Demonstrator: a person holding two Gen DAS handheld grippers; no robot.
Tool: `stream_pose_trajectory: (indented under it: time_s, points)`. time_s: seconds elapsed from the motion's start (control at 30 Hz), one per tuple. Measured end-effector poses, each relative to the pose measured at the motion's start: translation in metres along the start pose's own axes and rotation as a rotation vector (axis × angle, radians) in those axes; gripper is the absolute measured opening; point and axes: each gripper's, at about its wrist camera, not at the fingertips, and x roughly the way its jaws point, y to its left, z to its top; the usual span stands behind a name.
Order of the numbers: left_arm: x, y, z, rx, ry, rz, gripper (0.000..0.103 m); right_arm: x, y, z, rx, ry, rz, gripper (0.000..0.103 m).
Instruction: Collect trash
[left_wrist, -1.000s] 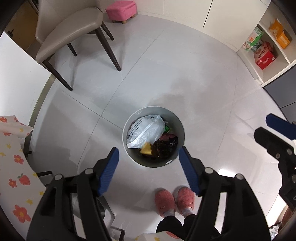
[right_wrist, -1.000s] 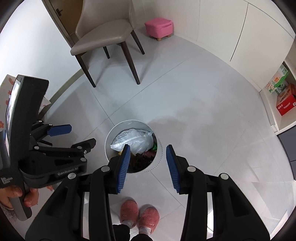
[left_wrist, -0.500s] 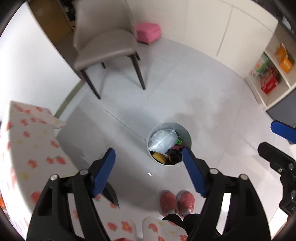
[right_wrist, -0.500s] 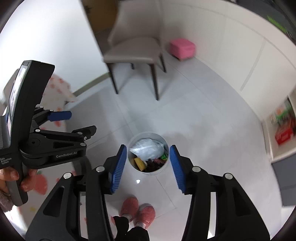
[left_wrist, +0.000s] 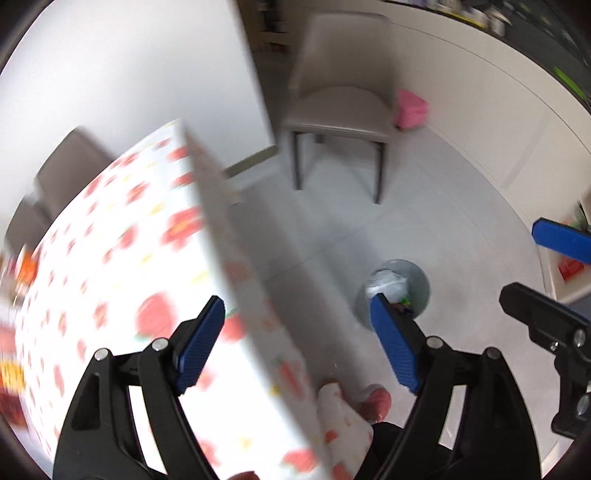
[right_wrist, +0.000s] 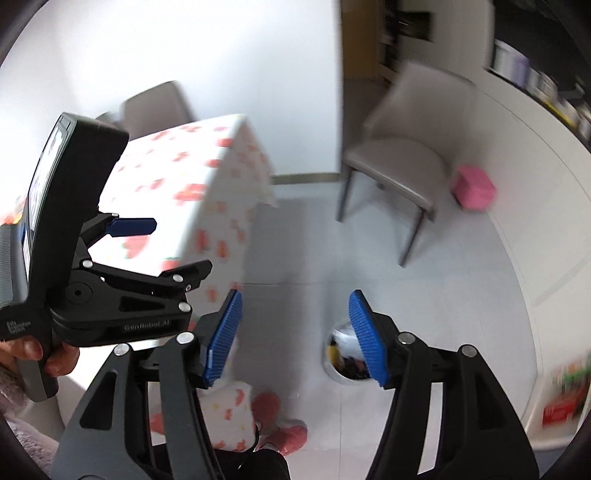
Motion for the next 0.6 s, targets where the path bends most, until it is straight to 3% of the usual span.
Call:
stream_pose_trajectory:
  time_s: [0.33,0.5,0.6]
  points:
    - [-0.086,0.149,-0.096,-0.358,0.023,0.209,0.081,-0.001,0.163,0.042,-0.283,0.022,0.247,0.065]
    - [-0.131,0.221,-0.144,-0.447,0.002,0.242,0.084,-0.018,0.243,0.04,-0.33,0.02,0.302,0.07]
    - [-0.162,0.255,-0.165,-0.436,-0.014,0.27,0.088,-0.033,0.293,0.037,-0.334,0.011,0.288,0.071]
